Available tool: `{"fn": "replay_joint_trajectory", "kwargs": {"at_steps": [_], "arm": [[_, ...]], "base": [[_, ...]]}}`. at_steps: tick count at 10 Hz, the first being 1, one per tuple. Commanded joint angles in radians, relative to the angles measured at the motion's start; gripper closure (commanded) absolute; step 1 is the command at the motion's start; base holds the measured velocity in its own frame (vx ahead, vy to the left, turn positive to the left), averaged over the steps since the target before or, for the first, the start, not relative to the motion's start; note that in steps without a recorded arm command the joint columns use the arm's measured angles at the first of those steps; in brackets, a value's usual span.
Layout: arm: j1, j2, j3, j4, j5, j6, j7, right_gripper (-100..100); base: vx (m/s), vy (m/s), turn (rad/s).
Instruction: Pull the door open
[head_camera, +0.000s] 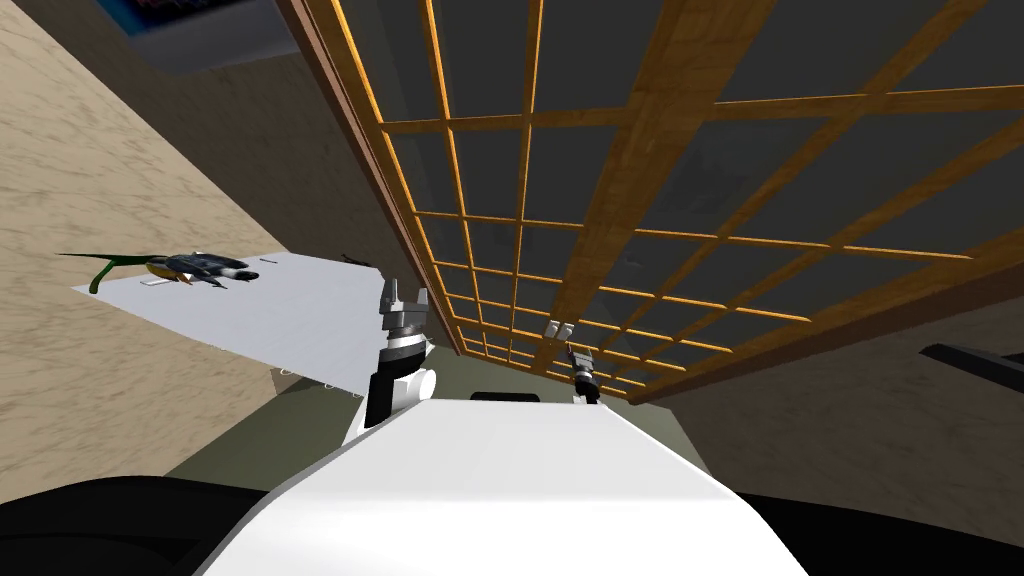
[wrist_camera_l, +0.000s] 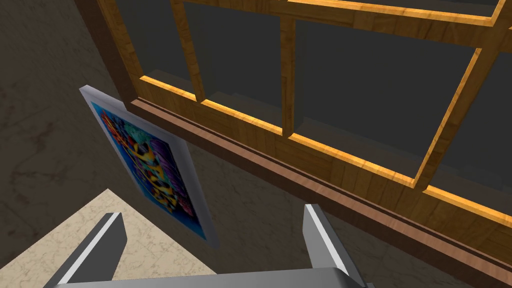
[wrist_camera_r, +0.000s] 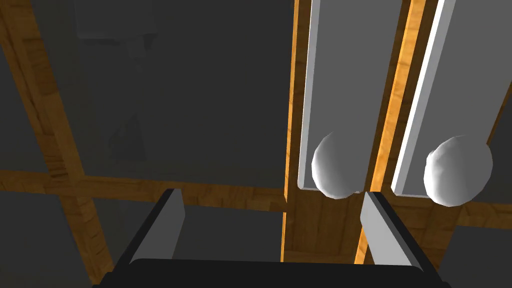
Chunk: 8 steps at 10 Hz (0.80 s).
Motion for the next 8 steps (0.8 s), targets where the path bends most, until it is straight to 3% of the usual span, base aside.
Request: {"fn": "replay_joint_trajectory", "kwargs": {"at_steps": [1, 2, 3, 4, 8], "arm": [[-0.02, 0.011, 0.011, -0.014, 0.005, 0.0, -0.003, -100], [-0.034, 0.017, 0.017, -0.017, 0.006, -0.001, -0.003, -100], [-0.029, 0.007, 0.01, 0.002, 0.003, -0.011, 0.0, -100], [-0.029, 0.007, 0.01, 0.002, 0.003, -0.011, 0.0, 100], [-0.029, 0.007, 0.01, 0.002, 0.003, -0.011, 0.0, 100]], "base": [[0.225, -0.03, 0.105], [0.199, -0.043, 0.096], [0.082, -0.022, 0.024], [-0.006, 0.007, -0.003], [-0.019, 0.012, 0.005]]}}
